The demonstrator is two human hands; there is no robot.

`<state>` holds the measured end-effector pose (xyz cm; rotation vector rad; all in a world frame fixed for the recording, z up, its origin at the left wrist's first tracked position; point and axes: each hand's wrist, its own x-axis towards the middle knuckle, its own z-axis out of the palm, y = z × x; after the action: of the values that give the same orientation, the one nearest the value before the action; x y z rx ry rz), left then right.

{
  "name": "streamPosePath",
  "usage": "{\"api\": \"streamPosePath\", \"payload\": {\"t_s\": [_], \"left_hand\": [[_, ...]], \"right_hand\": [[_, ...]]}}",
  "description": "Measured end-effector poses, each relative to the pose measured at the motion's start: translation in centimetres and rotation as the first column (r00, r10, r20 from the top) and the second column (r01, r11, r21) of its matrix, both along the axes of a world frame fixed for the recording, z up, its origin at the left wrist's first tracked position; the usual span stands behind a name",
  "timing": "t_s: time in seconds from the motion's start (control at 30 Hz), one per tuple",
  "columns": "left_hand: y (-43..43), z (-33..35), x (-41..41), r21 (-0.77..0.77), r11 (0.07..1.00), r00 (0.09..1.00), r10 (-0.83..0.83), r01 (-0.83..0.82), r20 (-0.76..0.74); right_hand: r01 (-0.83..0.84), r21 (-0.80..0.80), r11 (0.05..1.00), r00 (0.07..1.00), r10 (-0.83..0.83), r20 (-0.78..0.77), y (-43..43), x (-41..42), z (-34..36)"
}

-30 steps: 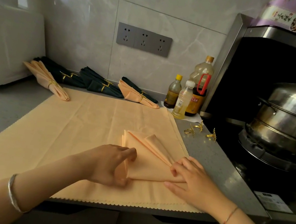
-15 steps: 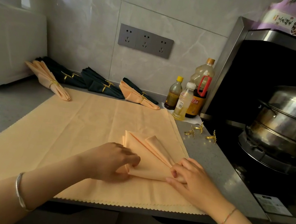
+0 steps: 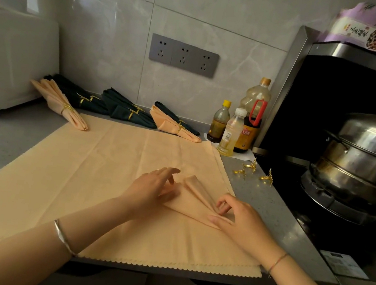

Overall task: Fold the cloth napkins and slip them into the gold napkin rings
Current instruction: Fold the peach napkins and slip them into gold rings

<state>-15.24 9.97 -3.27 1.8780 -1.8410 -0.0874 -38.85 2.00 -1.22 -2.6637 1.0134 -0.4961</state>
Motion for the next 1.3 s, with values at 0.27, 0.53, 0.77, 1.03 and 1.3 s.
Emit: {"api": "streamPosePath", "payload": {"t_s": [0.27, 0.53, 0.77, 1.03, 1.3], "left_hand": [[-1.7, -0.8, 0.7, 0.158, 0.982, 0.974, -0.132, 0.103, 0.186], [-3.2, -1.1, 1.2, 0.310, 0.942, 0.980, -0.166, 0.125, 0.108], [-3.3, -1.1, 1.4, 0.315, 0.941, 0.985, -0.153, 0.122, 0.074], [-3.5, -0.8, 1.1, 0.342, 0.933, 0.986, -0.145, 0.109, 0.081], [-1.6, 0.2, 0.6, 0.164, 0.984, 0.988, -0.048, 0.072, -0.146]], "right_hand": [[-0.025, 0.045, 0.999, 0.994, 0.030, -0.104, -0.4, 0.5, 0.1], [-0.096, -0.055, 0.994, 0.975, 0.083, -0.205, -0.2, 0.7, 0.6], [-0.217, -0.180, 0.959, 0.901, 0.126, -0.414, 1.5, 2.9, 0.9], [-0.125, -0.338, 0.933, 0.928, -0.011, -0.373, 0.8, 6.0, -0.1], [-0.019, -0.295, 0.955, 0.984, -0.034, -0.173, -0.3, 5.5, -0.1]]}}
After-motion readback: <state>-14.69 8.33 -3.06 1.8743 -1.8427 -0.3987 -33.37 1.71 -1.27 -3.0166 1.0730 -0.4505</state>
